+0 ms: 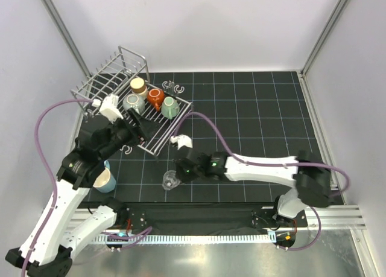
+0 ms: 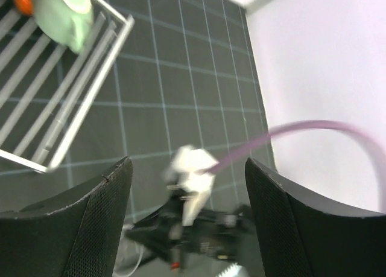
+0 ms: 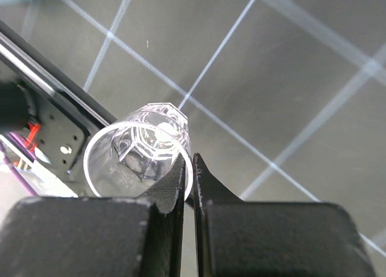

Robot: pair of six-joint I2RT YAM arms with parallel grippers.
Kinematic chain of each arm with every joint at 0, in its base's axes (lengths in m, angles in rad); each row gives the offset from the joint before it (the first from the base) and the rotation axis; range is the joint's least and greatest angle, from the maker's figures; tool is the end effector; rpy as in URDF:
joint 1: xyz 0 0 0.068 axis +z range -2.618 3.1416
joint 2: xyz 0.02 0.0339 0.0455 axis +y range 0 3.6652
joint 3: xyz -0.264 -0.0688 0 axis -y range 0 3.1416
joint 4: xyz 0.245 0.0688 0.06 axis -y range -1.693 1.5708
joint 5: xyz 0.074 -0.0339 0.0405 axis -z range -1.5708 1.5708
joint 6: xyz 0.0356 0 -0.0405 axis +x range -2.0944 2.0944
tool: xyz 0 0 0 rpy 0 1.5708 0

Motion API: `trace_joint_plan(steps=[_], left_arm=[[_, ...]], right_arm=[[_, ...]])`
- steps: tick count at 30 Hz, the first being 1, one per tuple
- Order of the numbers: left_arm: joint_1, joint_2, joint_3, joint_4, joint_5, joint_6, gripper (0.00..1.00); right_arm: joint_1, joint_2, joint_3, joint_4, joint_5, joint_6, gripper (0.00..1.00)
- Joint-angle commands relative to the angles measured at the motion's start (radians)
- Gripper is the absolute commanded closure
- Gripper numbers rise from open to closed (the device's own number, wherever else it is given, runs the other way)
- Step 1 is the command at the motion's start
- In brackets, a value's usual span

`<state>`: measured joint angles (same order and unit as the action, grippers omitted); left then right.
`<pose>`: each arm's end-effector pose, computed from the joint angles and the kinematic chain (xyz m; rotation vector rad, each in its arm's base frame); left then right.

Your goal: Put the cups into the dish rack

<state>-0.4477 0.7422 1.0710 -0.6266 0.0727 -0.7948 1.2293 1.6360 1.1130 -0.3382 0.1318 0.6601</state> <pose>0.1274 -0.0641 0.3957 -0.2884 1.9524 -0.9071 0.1218 0.3288 0.2236 -0.6544 2.4586 0.6652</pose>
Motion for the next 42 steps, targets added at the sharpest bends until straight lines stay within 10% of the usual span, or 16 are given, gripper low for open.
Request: trace_joint_plan(steps=[1, 15, 29, 42], left_arm=[[0.0, 0.055, 0.026, 0.053, 0.16, -0.073, 0.26], [-0.023, 0.183, -0.174, 0.482, 0.454, -0.567, 0.21], [-0.388, 0.241, -0.365, 0.901, 0.105, -1.119, 0.17], [-0.414, 0.299, -0.324, 0.981, 0.05, -1.153, 0.17]], right_arm=[[0.006, -0.184, -0.059, 0.041, 0.205, -0.036, 0.96], [-0.001, -1.129, -0.525, 0.384, 0.596, -0.475, 0.96], [-0.001, -1.136, -0.617, 0.814, 0.462, -0.728, 0.96], [-0.001, -1.148, -0.631, 0.783, 0.404, -0.677, 0.96]])
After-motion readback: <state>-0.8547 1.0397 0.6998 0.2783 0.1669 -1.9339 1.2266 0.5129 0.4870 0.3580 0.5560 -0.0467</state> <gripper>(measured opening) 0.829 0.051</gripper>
